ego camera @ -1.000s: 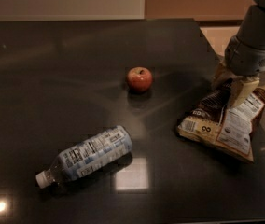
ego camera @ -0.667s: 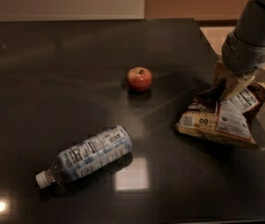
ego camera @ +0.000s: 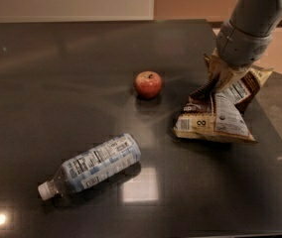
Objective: Move brown chip bag near apple
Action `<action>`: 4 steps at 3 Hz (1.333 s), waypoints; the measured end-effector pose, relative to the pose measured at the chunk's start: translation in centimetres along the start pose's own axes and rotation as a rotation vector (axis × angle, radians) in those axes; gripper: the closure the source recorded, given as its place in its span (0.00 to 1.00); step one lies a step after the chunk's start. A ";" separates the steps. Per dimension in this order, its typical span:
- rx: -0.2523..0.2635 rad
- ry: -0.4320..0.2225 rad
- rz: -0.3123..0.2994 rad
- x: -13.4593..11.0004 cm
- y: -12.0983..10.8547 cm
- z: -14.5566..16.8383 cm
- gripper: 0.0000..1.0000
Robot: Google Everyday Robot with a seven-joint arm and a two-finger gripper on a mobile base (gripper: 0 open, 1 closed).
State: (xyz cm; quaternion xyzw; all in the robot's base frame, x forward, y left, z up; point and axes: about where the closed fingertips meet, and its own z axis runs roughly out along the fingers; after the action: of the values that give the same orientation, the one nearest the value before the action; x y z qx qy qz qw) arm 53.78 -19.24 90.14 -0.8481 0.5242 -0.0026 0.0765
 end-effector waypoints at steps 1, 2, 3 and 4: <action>0.028 -0.039 -0.065 -1.6 -2.2 0.0 1.00; 0.048 -0.065 -0.117 -2.8 -4.6 0.2 0.84; 0.061 -0.077 -0.156 -3.6 -6.4 0.4 0.61; 0.067 -0.083 -0.192 -4.3 -7.5 0.5 0.37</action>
Offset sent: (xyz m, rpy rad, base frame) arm 0.0349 0.0656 0.0105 0.0867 0.0020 0.1933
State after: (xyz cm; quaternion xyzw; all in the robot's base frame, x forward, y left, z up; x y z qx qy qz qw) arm 58.58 -12.02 90.95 -0.8907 0.4366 0.0078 0.1259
